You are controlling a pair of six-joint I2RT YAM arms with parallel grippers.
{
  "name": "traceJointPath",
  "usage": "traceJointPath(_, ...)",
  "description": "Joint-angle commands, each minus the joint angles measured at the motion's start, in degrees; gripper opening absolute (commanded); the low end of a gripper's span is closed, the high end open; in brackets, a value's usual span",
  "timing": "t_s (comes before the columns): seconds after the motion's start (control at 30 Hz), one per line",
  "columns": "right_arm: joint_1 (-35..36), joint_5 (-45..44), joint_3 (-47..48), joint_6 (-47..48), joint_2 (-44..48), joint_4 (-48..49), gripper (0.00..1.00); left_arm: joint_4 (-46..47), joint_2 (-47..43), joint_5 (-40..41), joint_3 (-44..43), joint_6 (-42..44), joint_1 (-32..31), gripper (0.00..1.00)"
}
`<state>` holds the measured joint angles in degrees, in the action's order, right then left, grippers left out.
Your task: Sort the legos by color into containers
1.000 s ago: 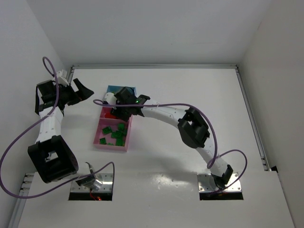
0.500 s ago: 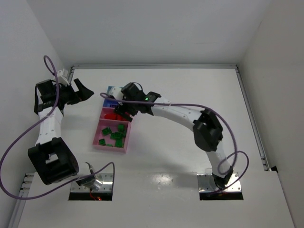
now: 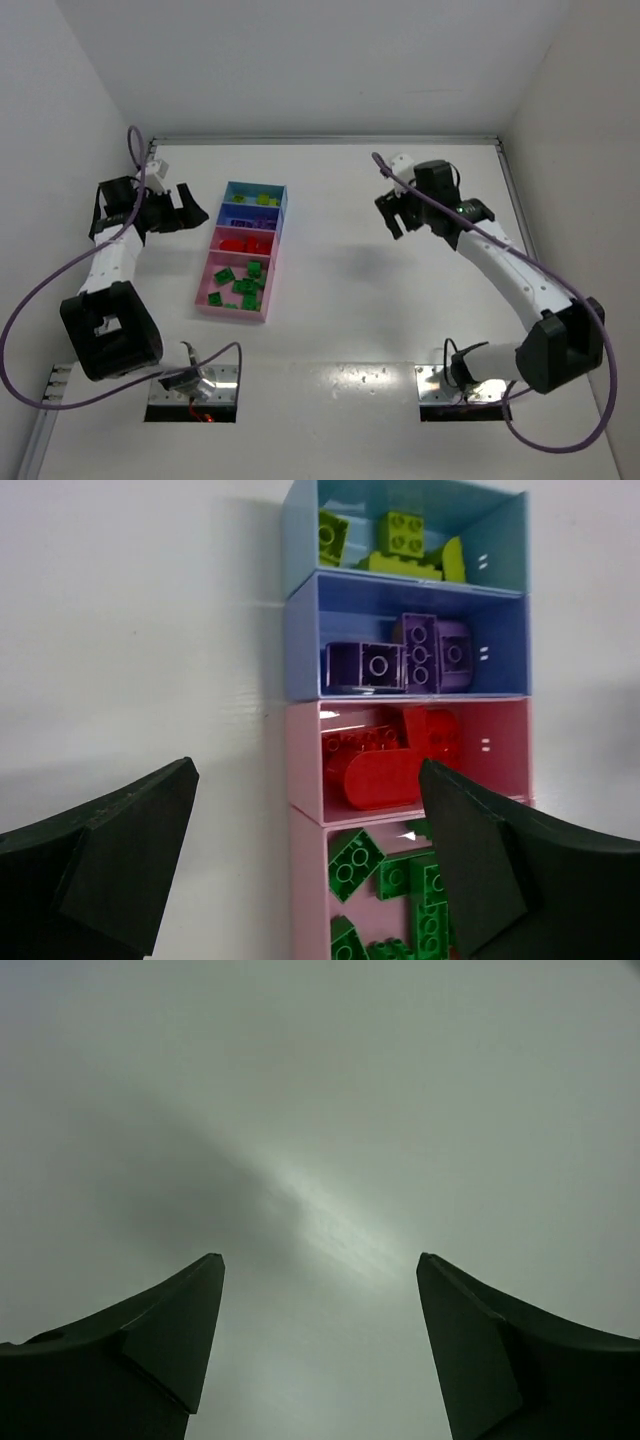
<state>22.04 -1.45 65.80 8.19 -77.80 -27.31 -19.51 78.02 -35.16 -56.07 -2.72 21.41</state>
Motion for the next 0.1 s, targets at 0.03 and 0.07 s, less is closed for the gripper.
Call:
traceJointPath(0.03, -6.2, 5.06, -9.36, -2.2, 5.45, 0.67, 0.78, 0.44, 1.0, 2.63, 0.7, 3.86, -0.23, 1.0)
traceJointPath(0.07, -7.44, 5.84, -11.2, -2.99, 7.12, 0.68, 0.78, 0.96, 0.39, 3.16, 0.7, 3.86, -0.23, 1.0)
